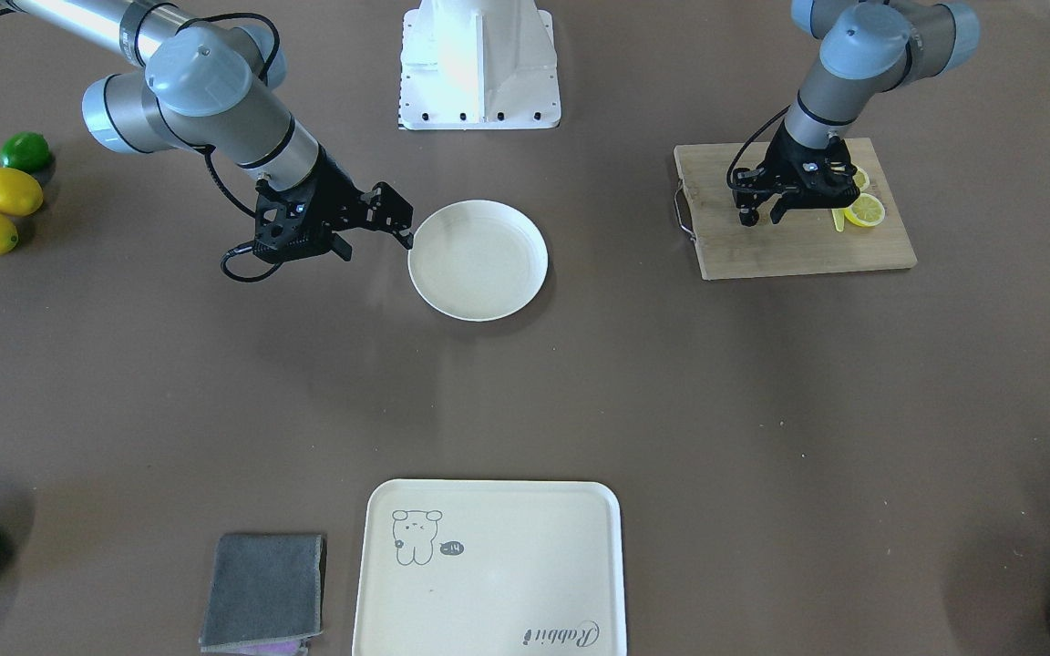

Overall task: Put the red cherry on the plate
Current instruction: 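Grasp the dark cherries with left gripper while right gripper releases plate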

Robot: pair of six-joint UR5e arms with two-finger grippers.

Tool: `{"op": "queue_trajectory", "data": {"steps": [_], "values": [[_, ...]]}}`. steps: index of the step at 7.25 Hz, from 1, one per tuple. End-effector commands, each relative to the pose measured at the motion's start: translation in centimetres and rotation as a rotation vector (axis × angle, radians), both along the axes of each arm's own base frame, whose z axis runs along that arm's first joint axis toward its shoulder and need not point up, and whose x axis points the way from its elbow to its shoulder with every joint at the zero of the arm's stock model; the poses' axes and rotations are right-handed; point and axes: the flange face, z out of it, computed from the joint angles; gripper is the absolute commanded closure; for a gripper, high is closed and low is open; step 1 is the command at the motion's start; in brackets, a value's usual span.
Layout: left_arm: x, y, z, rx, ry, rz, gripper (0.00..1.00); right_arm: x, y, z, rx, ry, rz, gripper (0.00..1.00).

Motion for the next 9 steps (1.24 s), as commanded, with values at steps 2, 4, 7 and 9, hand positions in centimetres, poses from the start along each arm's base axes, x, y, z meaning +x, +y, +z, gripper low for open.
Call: {"op": "queue_trajectory", "data": {"steps": [2, 4, 7, 9], "values": [[-0.3, 0.6, -1.0, 0.009, 0.019, 0.015, 1.00, 0.2, 0.0, -0.1, -0.005, -0.003, 0.008, 0.00], [0.7, -0.2, -8.2, 0.053, 0.155, 0.029, 1.00, 3.4, 0.3, 0.7, -0.014, -0.011, 0.000, 0.00], [8.7, -3.6, -24.4, -0.047, 0.267, -0.012, 1.00, 8.2, -1.6, 4.0, -0.044, 0.011, -0.005, 0.00], [16.1, -3.1, -29.0, -0.043, 0.239, -0.039, 1.00, 11.1, -2.2, 7.8, -0.013, 0.055, -0.022, 0.00]]}}
